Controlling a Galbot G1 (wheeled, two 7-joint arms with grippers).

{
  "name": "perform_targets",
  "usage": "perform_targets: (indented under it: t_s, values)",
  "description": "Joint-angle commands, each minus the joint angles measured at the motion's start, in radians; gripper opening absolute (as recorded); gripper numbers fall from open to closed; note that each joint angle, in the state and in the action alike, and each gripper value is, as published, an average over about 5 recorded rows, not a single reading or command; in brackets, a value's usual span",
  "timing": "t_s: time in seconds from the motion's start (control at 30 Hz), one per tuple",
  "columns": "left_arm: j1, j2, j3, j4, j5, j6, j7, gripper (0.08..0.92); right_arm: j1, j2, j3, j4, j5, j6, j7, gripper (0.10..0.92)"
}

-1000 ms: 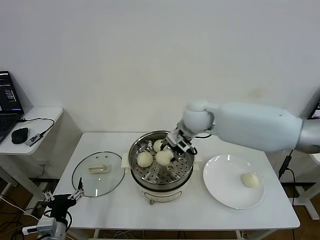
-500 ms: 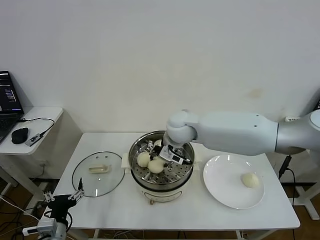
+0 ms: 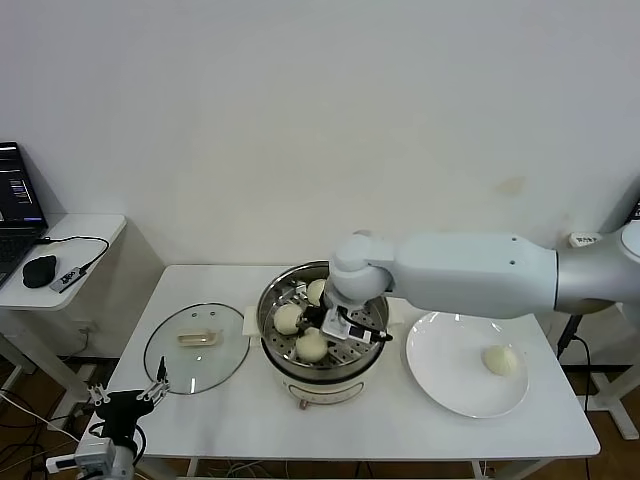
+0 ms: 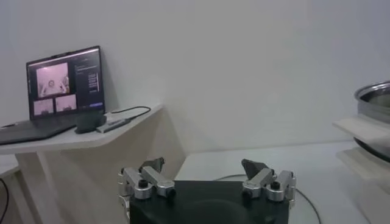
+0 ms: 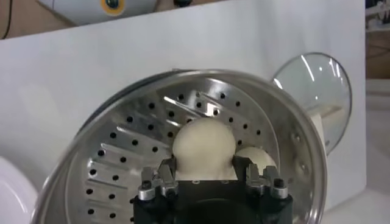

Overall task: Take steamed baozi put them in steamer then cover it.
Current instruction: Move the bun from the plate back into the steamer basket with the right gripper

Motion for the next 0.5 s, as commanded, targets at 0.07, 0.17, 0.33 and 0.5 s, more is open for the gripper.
perform_targets:
  t_s: [0.07,0.17,0.33,0.5]
  values:
    - [0.0,-0.001,0.002,-0.001,0.002,0.0,0.0,0.823,0.001,-0.006,-0.003,0.03,-0.01,0.016,0.002,0.617]
    - [0.001,-0.001,0.003,-0.002,0.002,0.0,0.0,0.823,0.006,-0.011,-0.002,0.03,-0.01,0.019,0.004,0.68]
    - [-0.001,0.0,0.004,-0.001,0.002,0.0,0.0,0.823,0.023,-0.029,0.004,0.018,-0.016,0.023,0.009,0.801]
    - [0.0,0.005,0.003,-0.003,0.001,0.0,0.001,0.823,0.037,-0.068,0.039,-0.007,-0.025,0.021,0.016,0.822]
